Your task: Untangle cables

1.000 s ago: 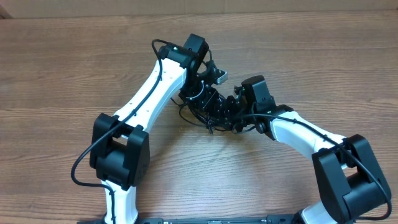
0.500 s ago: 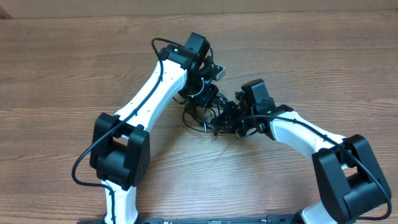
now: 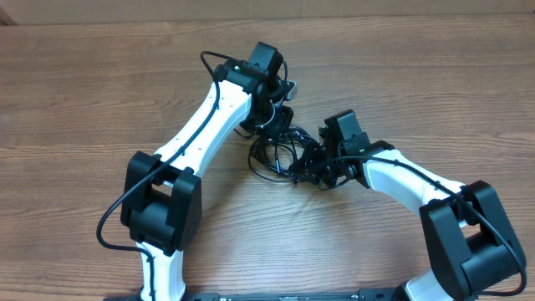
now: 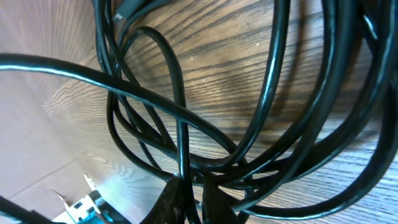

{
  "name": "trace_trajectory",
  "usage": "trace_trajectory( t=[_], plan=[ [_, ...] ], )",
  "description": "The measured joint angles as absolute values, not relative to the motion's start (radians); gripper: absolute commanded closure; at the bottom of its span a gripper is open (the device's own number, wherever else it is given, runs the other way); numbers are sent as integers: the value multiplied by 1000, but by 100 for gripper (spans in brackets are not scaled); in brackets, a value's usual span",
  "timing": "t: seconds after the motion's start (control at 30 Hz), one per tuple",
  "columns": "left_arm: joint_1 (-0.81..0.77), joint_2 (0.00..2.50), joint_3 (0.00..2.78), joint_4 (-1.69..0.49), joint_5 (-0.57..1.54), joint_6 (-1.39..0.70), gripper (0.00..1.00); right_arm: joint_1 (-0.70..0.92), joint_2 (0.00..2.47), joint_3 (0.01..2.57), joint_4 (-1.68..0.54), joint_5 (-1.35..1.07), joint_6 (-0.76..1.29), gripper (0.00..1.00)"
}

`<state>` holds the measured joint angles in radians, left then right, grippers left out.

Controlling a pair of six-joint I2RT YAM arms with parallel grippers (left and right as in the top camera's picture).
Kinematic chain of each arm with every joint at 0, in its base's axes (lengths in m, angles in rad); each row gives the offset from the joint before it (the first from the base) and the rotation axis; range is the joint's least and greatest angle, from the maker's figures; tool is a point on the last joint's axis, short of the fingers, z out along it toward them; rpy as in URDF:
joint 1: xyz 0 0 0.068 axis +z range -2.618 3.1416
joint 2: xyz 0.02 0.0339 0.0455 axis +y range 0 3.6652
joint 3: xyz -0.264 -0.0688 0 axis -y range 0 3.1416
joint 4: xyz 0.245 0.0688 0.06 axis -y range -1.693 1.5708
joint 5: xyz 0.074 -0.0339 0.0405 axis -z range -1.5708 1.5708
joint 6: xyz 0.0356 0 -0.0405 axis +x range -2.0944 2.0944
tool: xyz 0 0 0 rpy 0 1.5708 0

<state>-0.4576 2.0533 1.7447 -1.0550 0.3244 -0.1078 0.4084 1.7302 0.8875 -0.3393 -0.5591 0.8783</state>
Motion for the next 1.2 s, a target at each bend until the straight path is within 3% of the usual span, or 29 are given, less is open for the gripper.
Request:
trace_trajectory(
  t=[0.37,1.0,1.1,1.2],
  plan=[
    [-470,2053,1652,-933,327,-235,96,408,1730,888,-363,-550,847,91],
    [-538,2053,1545,-736,355,-260,95,408,1731,888,-463,-650,766,87],
    [-540,2053,1534,-722,356,-260,82,408,1731,888,-461,-656,764,87],
    [-539,2053,1529,-706,355,-259,57,409,1731,888,-461,-658,761,87]
  ],
)
